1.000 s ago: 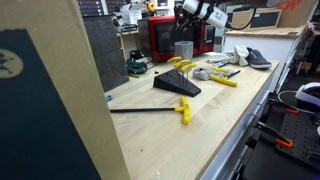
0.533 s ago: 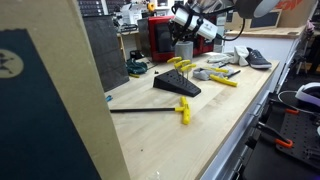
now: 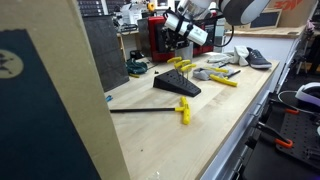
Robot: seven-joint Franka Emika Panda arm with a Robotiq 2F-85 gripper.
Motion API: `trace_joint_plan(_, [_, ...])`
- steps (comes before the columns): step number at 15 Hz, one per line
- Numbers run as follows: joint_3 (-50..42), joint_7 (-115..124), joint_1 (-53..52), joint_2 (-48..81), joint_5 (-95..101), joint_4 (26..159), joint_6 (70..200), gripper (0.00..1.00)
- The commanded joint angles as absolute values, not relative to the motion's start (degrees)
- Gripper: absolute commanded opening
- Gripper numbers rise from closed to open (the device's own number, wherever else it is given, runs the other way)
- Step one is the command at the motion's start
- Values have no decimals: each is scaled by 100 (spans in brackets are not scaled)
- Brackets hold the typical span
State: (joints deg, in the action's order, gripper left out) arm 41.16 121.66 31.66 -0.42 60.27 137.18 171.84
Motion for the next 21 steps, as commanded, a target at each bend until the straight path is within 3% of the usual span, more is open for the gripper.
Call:
trace_joint_plan(1, [4158,12655,3111,186,6056,13642,17101,0])
trace_joint_plan(21, [4420,12184,2833,-28,4248,14159,17208,0])
